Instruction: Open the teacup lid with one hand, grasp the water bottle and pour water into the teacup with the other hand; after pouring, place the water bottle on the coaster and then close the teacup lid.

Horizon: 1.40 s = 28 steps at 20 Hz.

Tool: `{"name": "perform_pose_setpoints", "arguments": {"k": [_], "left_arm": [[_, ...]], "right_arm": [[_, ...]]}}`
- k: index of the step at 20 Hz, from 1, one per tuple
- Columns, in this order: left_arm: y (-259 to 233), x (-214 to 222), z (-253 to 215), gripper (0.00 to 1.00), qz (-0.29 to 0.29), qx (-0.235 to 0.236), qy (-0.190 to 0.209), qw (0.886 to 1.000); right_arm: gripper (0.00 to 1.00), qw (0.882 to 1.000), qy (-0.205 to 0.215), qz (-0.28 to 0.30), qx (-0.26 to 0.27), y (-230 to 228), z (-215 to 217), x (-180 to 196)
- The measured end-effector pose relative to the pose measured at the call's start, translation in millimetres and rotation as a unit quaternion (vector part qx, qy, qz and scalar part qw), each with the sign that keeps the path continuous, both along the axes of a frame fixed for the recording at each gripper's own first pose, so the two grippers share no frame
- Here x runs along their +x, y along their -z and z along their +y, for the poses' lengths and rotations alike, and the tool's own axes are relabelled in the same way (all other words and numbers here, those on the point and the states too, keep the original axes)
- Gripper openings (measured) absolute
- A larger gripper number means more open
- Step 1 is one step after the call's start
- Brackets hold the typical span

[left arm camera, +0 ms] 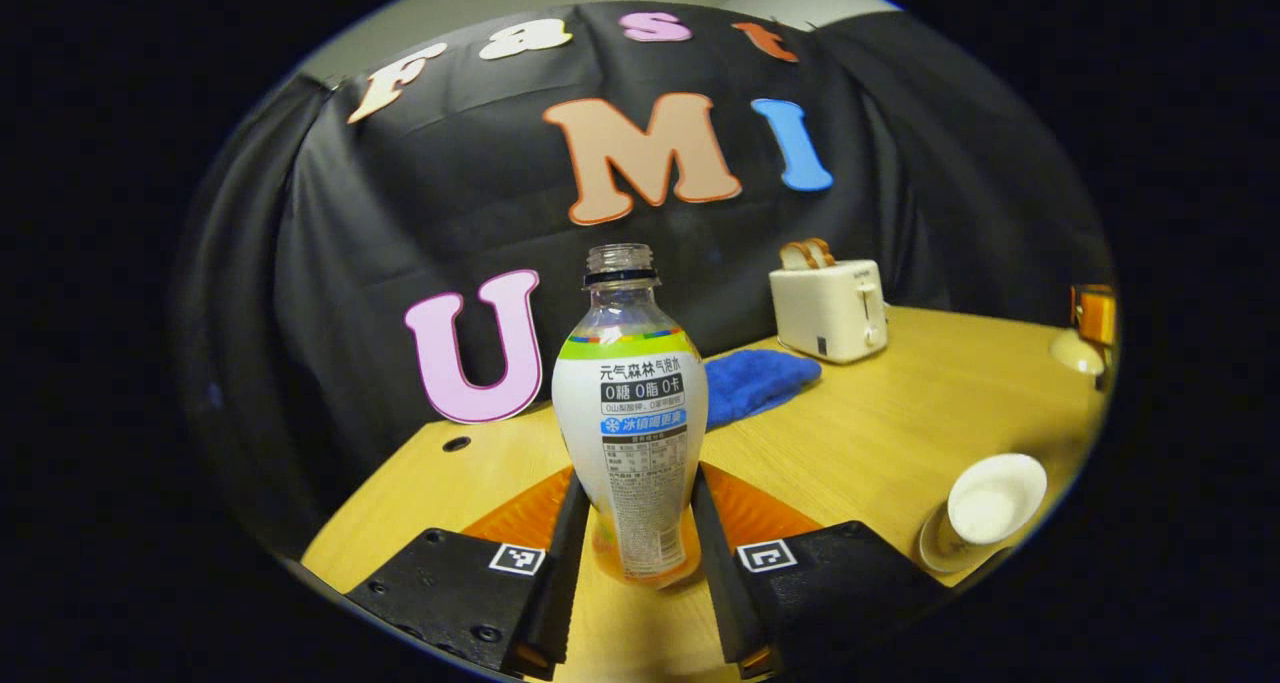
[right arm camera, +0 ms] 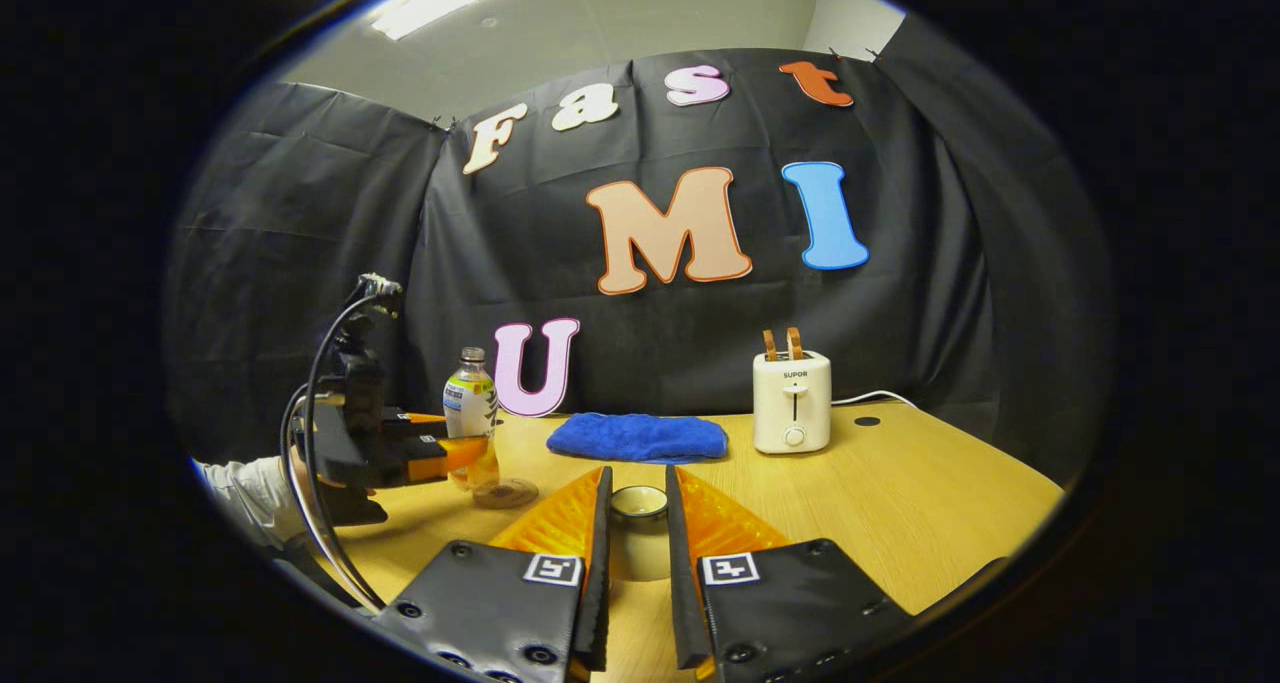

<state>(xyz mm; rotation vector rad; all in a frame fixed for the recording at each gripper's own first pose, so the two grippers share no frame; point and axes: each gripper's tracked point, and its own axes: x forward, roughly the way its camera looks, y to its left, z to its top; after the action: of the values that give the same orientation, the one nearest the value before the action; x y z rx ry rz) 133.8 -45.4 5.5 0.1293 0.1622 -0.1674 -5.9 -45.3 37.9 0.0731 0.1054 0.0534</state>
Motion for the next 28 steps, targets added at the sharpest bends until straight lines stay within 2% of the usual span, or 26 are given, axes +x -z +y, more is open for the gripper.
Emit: {"name": "perform_pose_setpoints", "arguments": {"k": [3, 12, 15, 17, 21, 28], "left_arm": [[6, 12, 2, 0.55, 0.005, -0.033, -0.007, 0.999], [19, 27, -6, 0.55, 0.008, -0.050, -0.009, 0.999], [19, 27, -6, 0.59, 0.009, -0.050, -0.011, 0.999], [20, 27, -3, 0.65, 0.011, -0.048, -0.016, 0.999], [26, 25, -3, 0.68, 0.019, -0.047, -0.025, 0.998], [27, 10, 9, 0.96, 0.018, -0.056, -0.045, 0.997]], "right_arm": [[0.29, 1.000, 0.002, 0.002, 0.003, 1, -3, 1], [0.29, 1.000, 0.007, 0.008, 0.006, 7, -8, 3], [0.31, 1.000, 0.005, 0.009, 0.006, 8, -5, 3], [0.28, 1.000, 0.006, 0.007, 0.002, 7, -5, 3], [0.29, 1.000, -0.001, 0.007, 0.005, 7, 1, 3], [0.28, 1.000, -0.020, 0.014, 0.016, 15, 16, 4]]}}
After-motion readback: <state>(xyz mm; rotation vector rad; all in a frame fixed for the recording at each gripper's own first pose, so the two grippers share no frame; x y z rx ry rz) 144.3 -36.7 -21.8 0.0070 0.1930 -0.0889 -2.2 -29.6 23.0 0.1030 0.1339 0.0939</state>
